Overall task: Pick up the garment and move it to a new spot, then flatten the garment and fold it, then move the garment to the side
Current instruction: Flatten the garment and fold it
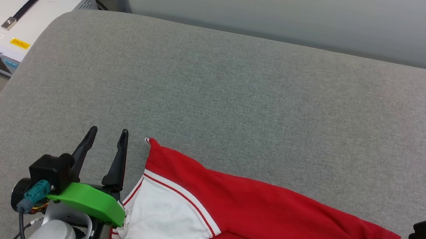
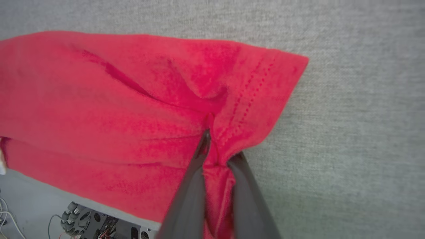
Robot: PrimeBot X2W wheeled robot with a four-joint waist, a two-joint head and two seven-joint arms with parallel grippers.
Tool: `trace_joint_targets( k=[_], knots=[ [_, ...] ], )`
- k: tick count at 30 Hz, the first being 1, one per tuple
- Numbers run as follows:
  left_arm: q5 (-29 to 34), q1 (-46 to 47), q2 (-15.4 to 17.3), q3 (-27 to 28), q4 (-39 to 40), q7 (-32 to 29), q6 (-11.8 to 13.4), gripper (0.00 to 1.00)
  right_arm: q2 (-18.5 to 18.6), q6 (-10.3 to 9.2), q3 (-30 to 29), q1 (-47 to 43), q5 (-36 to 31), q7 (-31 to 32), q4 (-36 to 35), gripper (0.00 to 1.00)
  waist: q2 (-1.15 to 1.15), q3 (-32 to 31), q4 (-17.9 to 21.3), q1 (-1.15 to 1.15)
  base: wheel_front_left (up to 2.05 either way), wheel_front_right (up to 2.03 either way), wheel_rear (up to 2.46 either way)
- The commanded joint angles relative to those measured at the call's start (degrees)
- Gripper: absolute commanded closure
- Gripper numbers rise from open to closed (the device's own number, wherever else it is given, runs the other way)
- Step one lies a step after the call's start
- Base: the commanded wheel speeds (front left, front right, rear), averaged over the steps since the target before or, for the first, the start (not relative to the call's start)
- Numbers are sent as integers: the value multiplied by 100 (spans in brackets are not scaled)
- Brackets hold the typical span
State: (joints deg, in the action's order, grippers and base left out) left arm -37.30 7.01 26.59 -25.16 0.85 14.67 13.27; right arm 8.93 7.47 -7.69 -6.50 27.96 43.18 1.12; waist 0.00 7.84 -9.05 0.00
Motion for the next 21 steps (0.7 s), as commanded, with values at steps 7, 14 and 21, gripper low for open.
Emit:
trace_joint_targets(
  k=[7, 14, 21],
  knots=[
    [14, -160, 25, -36, -104, -24, -27, 0, 105, 2, -39, 137, 74, -64, -182, 100, 0, -307, 115, 0, 0, 0, 0],
    [-18, -251, 76, -29, -71, -73, 29, 0, 352, 2, -771, 27, 80, 114, -103, 100, 0, -403, 260, 0, 0, 0, 0],
    [8, -291, 94, -68, -40, -91, 75, 0, 441, 2, -1710, 48, 120, 446, -75, 100, 0, -456, 400, 0, 0, 0, 0]
  ],
)
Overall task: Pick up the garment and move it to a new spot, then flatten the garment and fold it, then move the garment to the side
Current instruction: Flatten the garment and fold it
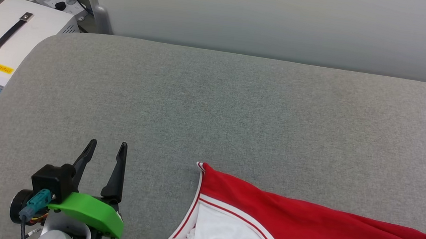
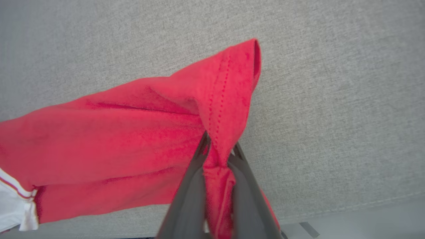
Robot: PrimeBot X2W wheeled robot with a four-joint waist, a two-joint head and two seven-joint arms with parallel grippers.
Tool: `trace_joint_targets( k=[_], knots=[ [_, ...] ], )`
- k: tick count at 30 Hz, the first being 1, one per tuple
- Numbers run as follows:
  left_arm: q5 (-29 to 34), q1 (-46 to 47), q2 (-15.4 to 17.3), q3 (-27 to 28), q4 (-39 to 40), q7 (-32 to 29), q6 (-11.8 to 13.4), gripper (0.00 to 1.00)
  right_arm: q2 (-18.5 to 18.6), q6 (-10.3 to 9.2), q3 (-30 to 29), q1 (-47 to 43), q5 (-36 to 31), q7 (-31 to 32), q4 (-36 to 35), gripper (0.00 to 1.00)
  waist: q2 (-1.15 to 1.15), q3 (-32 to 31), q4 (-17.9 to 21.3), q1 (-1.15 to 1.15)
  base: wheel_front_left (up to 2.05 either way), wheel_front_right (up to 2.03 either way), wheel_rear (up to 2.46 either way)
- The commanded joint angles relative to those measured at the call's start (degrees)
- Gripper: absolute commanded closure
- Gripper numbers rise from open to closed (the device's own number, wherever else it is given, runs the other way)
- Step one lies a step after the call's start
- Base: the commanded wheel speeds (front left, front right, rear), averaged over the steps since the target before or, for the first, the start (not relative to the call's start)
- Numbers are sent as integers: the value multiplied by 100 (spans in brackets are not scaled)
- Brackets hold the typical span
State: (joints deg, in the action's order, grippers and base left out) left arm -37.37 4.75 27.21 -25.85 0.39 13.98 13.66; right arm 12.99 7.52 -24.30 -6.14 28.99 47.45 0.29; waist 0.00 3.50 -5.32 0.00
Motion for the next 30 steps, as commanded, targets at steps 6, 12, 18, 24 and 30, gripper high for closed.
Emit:
trace_joint_targets(
  k=[6, 12, 18, 24, 30],
  knots=[
    [18, -84, 26, -47, 11, -34, 45, 0, -374, -3, -644, 328, 996, 595, 66, 100, 0, -98, 78, 0, 0, 0, 0],
    [20, -77, 30, -97, 14, -65, 39, 0, -959, -3, -1177, 702, 2414, 1876, 349, 100, 0, -161, 49, 0, 0, 0, 0],
    [35, -31, 37, -144, 37, -100, 34, 0, -1008, -3, -786, 968, 4100, 2441, 1205, 100, 0, -175, -54, 0, 0, 0, 0],
    [71, 91, 16, -205, 35, -120, 4, 0, -1010, -3, 372, 1096, 5349, 2004, 1688, 100, 0, -115, -212, 0, 0, 0, 0],
    [100, 334, -72, -295, -28, -155, -72, 0, -1011, -3, 1759, 1177, 6001, 1081, 1749, 100, 0, 57, -459, 0, 0, 0, 0]
  ],
)
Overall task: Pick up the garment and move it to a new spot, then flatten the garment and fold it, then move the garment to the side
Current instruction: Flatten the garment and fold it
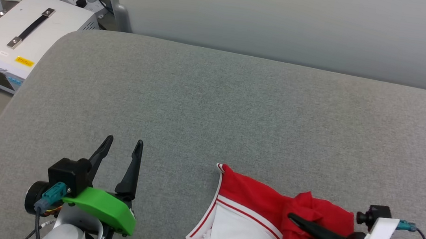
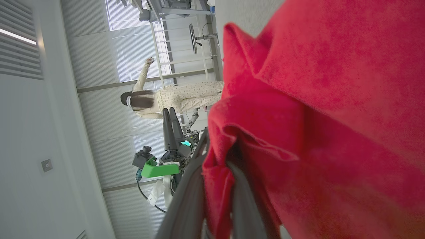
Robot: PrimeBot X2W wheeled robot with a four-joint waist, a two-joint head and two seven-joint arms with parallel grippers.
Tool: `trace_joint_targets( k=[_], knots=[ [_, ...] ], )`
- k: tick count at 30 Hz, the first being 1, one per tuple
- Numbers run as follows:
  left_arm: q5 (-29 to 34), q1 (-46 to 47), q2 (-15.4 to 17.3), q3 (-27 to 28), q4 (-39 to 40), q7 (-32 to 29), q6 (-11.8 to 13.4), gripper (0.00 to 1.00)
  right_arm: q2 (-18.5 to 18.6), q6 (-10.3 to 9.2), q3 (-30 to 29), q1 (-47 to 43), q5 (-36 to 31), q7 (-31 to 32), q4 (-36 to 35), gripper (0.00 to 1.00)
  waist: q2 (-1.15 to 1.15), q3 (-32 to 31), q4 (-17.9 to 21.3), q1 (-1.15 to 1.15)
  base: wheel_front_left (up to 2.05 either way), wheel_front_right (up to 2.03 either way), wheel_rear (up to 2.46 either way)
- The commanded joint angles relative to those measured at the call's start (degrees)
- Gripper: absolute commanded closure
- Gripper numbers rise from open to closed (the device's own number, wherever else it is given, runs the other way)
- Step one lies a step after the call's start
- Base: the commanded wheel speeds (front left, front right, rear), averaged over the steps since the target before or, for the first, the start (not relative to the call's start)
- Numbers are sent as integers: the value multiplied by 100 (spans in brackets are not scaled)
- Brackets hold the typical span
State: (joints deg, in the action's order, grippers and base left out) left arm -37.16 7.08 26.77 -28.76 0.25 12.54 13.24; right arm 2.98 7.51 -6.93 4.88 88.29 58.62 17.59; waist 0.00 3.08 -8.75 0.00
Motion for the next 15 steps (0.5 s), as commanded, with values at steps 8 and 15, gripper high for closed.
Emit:
trace_joint_targets(
  k=[8, 15],
  knots=[
    [136, 457, -239, -111, -207, 62, -156, 0, -10, -2, 1888, 232, 424, -1827, 151, 100, 0, 397, -378, 0, 0, 0, 0],
    [162, 518, -248, -143, -312, 79, -176, 0, -10, -2, 2183, 263, 475, -2305, 160, 0, 0, 430, -319, 0, 0, 0, 0]
  ],
)
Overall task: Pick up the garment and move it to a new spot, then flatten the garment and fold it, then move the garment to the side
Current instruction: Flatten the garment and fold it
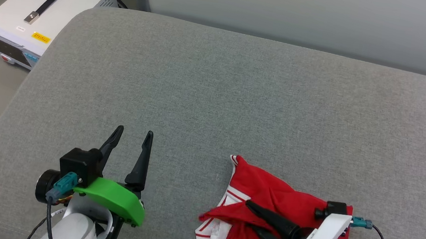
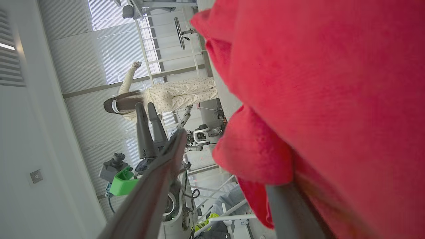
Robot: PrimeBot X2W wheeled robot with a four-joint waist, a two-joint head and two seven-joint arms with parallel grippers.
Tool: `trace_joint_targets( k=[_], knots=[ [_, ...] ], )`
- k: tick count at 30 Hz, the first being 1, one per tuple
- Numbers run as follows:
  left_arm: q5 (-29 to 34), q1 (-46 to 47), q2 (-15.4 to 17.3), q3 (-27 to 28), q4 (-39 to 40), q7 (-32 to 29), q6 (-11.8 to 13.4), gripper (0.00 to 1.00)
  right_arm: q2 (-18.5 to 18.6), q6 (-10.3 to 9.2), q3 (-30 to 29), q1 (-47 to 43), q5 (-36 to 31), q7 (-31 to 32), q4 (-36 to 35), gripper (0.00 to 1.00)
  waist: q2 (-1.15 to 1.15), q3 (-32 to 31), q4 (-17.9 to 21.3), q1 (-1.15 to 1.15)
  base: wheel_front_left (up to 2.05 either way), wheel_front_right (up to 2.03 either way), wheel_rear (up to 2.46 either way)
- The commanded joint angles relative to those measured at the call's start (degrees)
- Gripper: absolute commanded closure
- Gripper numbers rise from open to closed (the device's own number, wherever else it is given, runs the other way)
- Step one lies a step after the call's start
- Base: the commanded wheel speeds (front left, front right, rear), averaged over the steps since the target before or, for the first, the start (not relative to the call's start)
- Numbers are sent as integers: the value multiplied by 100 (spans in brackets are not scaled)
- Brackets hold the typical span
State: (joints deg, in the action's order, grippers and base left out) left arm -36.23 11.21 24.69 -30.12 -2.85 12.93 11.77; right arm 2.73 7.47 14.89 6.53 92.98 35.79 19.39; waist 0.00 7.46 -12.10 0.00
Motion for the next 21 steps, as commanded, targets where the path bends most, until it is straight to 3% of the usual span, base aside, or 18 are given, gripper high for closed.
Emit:
trace_joint_targets(
  k=[1, 5, 9, 14, 21],
  knots=[
    [71, 114, -47, -14, -15, 42, -32, 0, 15, 2, 45, 100, 9, -58, -58, 0, 0, -21, 33, 0, 0, 0, 0],
    [69, 122, -51, -43, -63, 39, -45, 0, 19, 2, 68, 121, -151, -268, -411, 0, 0, -108, 100, 0, 0, 0, 0],
    [52, 95, -40, -57, -95, 24, -38, 0, 173, 2, 20, 125, -754, -833, -993, 0, 0, -214, 171, 0, 0, 0, 0],
    [33, 16, -2, -32, -105, 16, 28, 0, 652, 2, -42, 87, -2287, -2198, -1403, 0, 0, -346, 274, 0, 0, 0, 0],
    [14, -96, 6, 78, -124, 57, 189, 0, 1183, 2, -632, -96, -4613, -3699, -1132, 0, 0, -486, 466, 0, 0, 0, 0]
  ],
)
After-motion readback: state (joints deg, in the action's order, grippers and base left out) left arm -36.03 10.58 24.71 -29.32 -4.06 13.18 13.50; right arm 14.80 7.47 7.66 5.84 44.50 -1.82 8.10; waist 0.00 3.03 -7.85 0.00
